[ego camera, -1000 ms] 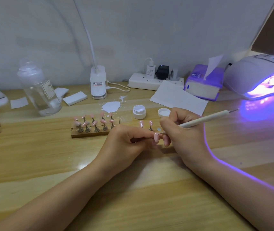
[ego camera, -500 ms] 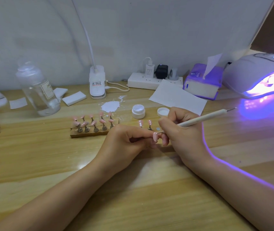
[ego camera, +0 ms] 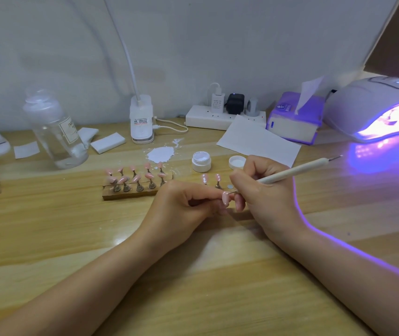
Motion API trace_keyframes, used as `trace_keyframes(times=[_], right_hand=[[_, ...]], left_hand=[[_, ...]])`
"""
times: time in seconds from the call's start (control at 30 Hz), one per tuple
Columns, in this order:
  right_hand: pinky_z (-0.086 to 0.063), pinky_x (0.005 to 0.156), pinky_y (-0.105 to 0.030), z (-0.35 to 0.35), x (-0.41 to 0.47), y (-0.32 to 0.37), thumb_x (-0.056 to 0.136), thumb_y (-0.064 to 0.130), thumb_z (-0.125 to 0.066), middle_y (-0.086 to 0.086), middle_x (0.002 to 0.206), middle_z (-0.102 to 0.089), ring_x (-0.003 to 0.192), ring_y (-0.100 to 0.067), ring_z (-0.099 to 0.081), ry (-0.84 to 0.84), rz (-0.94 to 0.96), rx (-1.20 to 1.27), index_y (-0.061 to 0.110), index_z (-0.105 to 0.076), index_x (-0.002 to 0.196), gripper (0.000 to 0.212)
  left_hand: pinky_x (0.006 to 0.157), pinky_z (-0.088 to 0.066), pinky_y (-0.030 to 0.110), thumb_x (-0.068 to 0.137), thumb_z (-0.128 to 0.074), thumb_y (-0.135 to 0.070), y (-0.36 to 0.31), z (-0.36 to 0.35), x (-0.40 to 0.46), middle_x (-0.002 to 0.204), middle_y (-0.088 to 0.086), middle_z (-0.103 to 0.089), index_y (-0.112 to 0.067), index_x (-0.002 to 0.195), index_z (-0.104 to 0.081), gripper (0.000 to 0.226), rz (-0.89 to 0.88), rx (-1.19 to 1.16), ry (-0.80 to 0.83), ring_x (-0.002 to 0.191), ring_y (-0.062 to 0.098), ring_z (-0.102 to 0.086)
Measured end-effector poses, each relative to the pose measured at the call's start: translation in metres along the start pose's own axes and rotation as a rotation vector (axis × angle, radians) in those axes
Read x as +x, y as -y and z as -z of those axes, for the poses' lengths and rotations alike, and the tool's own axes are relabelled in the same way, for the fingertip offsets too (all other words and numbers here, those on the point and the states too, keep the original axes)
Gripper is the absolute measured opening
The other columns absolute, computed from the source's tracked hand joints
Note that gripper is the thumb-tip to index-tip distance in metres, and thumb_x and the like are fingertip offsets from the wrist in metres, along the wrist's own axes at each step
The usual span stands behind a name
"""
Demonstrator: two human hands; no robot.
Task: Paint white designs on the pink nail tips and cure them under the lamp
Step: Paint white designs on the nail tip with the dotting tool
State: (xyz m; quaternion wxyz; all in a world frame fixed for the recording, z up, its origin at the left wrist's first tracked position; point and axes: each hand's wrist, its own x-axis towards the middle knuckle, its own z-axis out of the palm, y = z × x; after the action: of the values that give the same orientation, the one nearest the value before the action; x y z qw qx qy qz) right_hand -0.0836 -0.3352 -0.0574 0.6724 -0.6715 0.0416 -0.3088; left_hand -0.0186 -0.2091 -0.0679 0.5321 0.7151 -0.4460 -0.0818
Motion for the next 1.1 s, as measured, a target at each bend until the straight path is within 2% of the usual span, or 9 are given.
trace_keyframes(times=[0.23,0.33,0.43,0.57,0.77,0.93,1.1], right_hand=[[-0.039,0.038,-0.013,-0.0005,0.0002,0.0,0.076,-0.013,-0.05,0.004,0.029,-0.037,0.032,-0.008,-0.052,-0.002,-0.005,0.02,0.012,-0.033,0.047,0.041],[-0.04,0.037,-0.014,-0.0012,0.0002,0.0007,0.075,-0.013,-0.05,0.003,0.029,-0.038,0.032,-0.008,-0.051,0.001,0.001,0.011,0.01,-0.033,0.048,0.04],[-0.039,0.036,-0.014,-0.0013,0.0003,0.0011,0.076,-0.013,-0.049,0.004,0.029,-0.037,0.031,-0.009,-0.051,0.0,-0.007,0.032,0.011,-0.033,0.049,0.04],[-0.041,0.037,-0.015,-0.0011,0.0,0.0007,0.076,-0.013,-0.05,0.003,0.03,-0.037,0.032,-0.009,-0.051,0.001,-0.007,0.031,0.01,-0.033,0.049,0.039],[-0.039,0.037,-0.013,-0.0008,-0.0006,0.0012,0.076,-0.013,-0.05,0.006,0.029,-0.036,0.031,-0.006,-0.05,-0.003,0.001,0.024,0.012,-0.033,0.047,0.042],[-0.042,0.038,-0.017,-0.0013,-0.0007,0.001,0.076,-0.013,-0.05,0.008,0.029,-0.035,0.03,-0.007,-0.049,-0.004,0.001,0.018,0.013,-0.033,0.047,0.043],[-0.041,0.037,-0.014,-0.0012,-0.0008,0.0017,0.076,-0.013,-0.05,0.006,0.029,-0.037,0.03,-0.006,-0.049,-0.01,-0.01,0.021,0.01,-0.032,0.048,0.04]], left_hand=[[0.067,-0.049,0.016,0.079,-0.067,0.0,0.0,0.0002,0.0001,0.078,0.003,-0.074,-0.008,0.089,-0.075,0.015,-0.009,0.01,0.002,0.069,-0.004,-0.061],[0.065,-0.046,0.013,0.08,-0.067,0.001,0.0001,0.0002,0.0006,0.076,0.004,-0.074,-0.008,0.089,-0.075,0.015,-0.015,0.019,0.002,0.067,-0.006,-0.059],[0.067,-0.05,0.017,0.08,-0.067,0.001,-0.0001,0.0003,0.0006,0.079,0.004,-0.074,-0.008,0.09,-0.075,0.015,-0.013,0.027,0.002,0.07,-0.002,-0.062],[0.064,-0.045,0.012,0.08,-0.067,0.0,-0.0008,0.0005,0.0002,0.077,0.004,-0.074,-0.007,0.089,-0.075,0.014,-0.016,0.019,0.004,0.066,-0.008,-0.059],[0.071,-0.053,0.024,0.079,-0.068,0.002,-0.0005,0.0004,0.0004,0.078,-0.001,-0.074,-0.013,0.089,-0.075,0.019,-0.017,0.045,-0.024,0.073,-0.001,-0.064],[0.066,-0.048,0.013,0.079,-0.067,0.001,-0.0007,0.0003,0.0002,0.076,0.0,-0.074,-0.009,0.087,-0.075,0.015,-0.025,0.03,-0.006,0.069,-0.005,-0.062],[0.067,-0.05,0.017,0.078,-0.068,0.002,-0.0005,0.0003,0.0003,0.078,-0.002,-0.074,-0.013,0.089,-0.075,0.019,-0.031,0.049,-0.025,0.072,-0.006,-0.062]])
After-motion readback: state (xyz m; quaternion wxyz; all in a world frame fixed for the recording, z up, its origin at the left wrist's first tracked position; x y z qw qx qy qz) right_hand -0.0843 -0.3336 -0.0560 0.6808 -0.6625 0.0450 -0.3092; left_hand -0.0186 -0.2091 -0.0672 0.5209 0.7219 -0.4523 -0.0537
